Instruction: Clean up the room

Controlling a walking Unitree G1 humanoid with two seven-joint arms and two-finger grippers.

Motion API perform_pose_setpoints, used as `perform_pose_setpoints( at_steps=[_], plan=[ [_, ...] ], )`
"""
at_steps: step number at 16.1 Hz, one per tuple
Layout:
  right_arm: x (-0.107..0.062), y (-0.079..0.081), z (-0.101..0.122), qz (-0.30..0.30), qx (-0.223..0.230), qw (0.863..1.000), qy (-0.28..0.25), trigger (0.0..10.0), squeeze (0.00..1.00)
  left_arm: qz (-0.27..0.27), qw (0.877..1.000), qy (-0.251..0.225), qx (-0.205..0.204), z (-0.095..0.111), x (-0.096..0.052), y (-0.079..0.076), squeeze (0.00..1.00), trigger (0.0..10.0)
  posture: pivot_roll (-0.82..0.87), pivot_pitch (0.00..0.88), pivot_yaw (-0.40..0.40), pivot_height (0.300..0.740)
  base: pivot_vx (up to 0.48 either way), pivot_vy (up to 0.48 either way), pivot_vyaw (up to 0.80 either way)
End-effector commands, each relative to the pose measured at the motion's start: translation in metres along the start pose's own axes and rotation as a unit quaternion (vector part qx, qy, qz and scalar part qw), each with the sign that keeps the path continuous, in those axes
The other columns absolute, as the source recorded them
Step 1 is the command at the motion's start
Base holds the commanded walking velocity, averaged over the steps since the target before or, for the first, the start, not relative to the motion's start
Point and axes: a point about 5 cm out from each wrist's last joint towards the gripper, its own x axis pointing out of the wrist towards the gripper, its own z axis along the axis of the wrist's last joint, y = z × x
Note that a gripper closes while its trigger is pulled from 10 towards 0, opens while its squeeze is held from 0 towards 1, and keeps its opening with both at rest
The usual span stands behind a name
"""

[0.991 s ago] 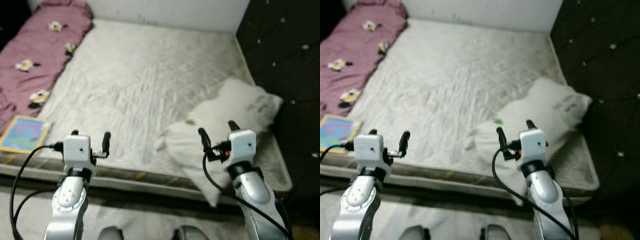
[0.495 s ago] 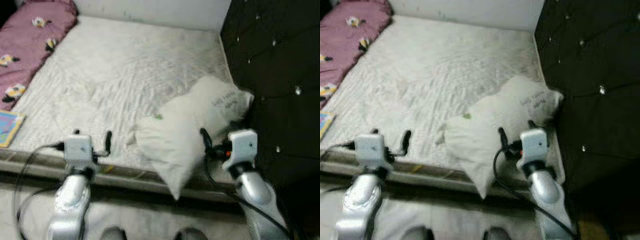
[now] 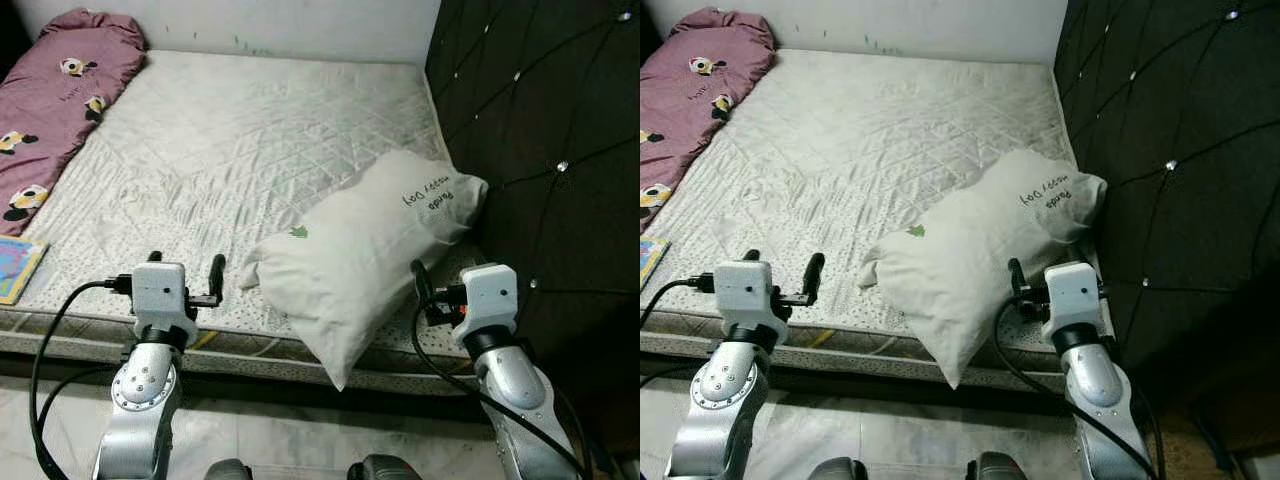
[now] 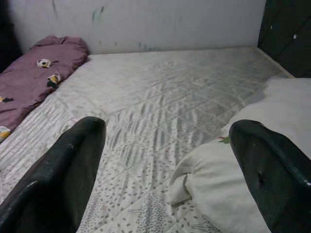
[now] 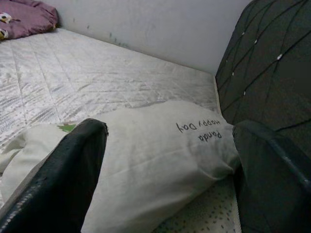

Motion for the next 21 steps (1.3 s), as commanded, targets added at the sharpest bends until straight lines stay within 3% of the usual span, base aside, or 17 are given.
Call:
perform_pose_setpoints(
  at_steps=[1, 5, 12, 13, 21],
  plan=[
    [0.002, -0.003, -0.004, -0.005, 0.001, 1.0, 0.002, 10.0, 0.0, 0.0, 1.0, 0.008, -0.006, -0.005, -0.001, -0.002, 0.0, 10.0, -0.06, 0.006, 0.013, 0.74, 0.0, 0.0, 0.0],
    [0.008, 0.001, -0.011, -0.011, 0.024, 1.0, 0.008, 10.0, 0.0, -0.017, 1.0, 0.015, -0.02, -0.012, 0.002, -0.015, 0.0, 10.0, -0.07, 0.0, 0.025, 0.74, 0.257, 0.0, 0.0],
    [0.007, -0.006, -0.007, -0.019, 0.016, 1.0, 0.002, 10.0, 0.0, -0.025, 0.999, 0.001, -0.023, -0.008, 0.008, -0.017, 0.0, 10.0, -0.08, 0.004, 0.009, 0.74, 0.321, 0.0, 0.0],
    [0.004, -0.003, -0.007, 0.008, 0.068, 0.998, 0.006, 10.0, 0.0, -0.024, 0.999, 0.001, -0.024, -0.009, 0.006, -0.018, 0.0, 10.0, -0.07, 0.008, 0.01, 0.74, 0.345, 0.0, 0.0],
    [0.001, -0.004, -0.011, -0.012, 0.054, 0.998, 0.017, 10.0, 0.0, -0.027, 0.999, 0.002, -0.027, -0.007, 0.003, -0.02, 0.0, 10.0, -0.06, 0.026, 0.012, 0.74, 0.264, 0.0, 0.0]
  ],
)
